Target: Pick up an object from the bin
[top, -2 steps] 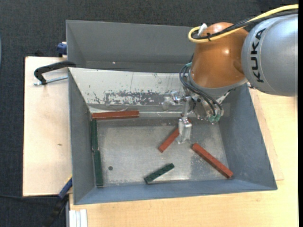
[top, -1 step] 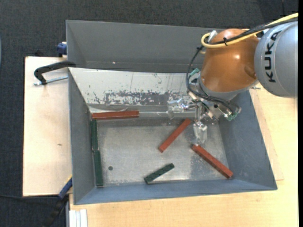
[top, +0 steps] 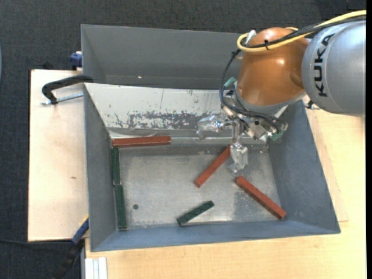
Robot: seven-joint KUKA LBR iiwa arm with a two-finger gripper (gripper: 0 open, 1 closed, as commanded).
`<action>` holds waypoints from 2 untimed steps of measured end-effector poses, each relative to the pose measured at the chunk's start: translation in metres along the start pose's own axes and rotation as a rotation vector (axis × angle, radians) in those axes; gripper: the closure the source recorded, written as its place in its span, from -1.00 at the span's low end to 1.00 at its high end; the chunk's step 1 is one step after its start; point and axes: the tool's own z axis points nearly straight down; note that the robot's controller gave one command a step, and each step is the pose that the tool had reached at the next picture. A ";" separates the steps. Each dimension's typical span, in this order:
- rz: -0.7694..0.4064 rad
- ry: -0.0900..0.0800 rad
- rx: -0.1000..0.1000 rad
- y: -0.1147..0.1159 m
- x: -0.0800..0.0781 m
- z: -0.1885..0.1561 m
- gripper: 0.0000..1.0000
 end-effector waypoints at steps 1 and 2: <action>-0.198 0.002 -0.001 -0.001 -0.004 0.054 -1.00; -0.393 0.003 -0.005 0.002 -0.008 0.084 1.00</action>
Offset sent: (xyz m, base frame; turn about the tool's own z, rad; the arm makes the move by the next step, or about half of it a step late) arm 0.0047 0.0055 -0.0851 -0.3958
